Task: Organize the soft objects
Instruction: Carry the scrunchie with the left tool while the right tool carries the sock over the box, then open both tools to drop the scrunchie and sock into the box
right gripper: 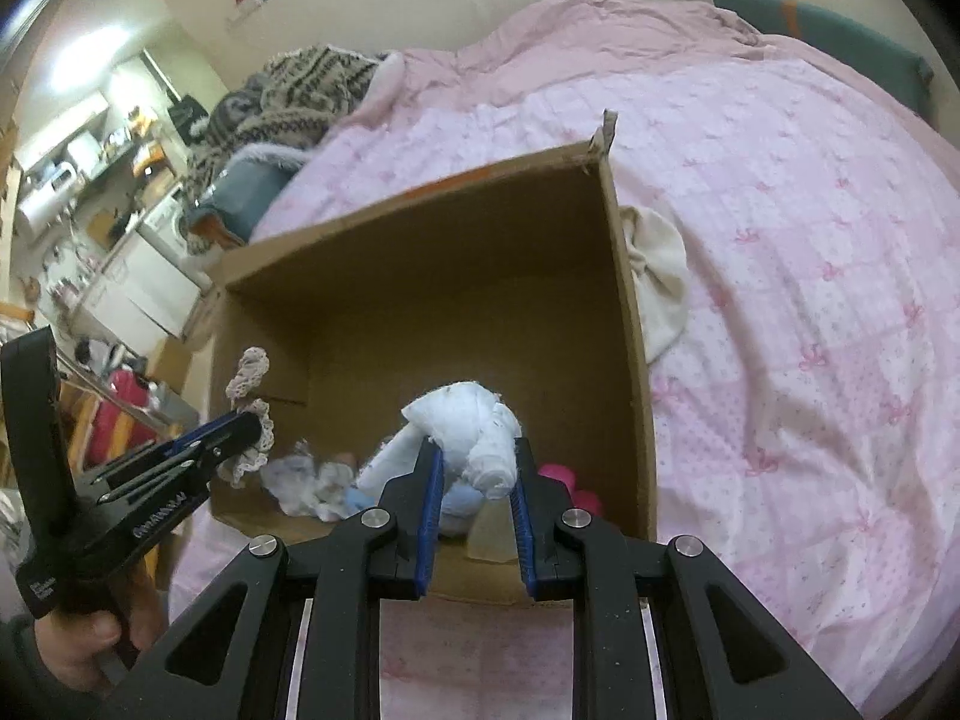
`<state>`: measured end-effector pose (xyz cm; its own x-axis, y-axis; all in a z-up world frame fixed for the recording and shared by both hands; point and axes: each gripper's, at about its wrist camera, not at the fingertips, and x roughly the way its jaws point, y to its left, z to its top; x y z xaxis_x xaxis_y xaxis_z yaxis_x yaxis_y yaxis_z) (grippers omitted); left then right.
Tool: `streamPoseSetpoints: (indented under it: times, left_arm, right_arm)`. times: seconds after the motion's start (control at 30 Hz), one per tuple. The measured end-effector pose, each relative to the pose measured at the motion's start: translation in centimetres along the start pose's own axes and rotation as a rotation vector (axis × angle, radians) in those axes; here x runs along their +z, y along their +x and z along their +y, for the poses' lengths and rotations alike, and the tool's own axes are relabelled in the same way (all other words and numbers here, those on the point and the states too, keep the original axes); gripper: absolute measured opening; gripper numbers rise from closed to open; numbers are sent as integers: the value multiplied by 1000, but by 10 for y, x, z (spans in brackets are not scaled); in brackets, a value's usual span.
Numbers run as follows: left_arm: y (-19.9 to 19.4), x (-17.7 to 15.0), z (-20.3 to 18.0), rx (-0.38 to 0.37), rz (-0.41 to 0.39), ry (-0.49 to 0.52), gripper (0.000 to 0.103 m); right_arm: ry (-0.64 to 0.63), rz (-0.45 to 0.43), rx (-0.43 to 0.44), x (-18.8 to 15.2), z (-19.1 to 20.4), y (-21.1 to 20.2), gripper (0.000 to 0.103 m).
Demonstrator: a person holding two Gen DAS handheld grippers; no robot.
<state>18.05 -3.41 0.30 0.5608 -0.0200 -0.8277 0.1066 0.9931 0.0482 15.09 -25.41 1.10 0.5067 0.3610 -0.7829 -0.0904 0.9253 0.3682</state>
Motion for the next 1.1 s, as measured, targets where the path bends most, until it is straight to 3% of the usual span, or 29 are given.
streamPoseSetpoints:
  times: [0.13,0.67,1.1]
  left_arm:
    - [9,-3,5,-81,51,-50,11]
    - [9,-9,1,-94,73,-27,11]
    - [4,-10,-2,-91,75,-23,15]
  right_arm:
    - [-16,38,-37,-4,2,12,23]
    - [-37,110,-54,-16,4,28,23]
    - [-34,117,-52,-12,5,29,23]
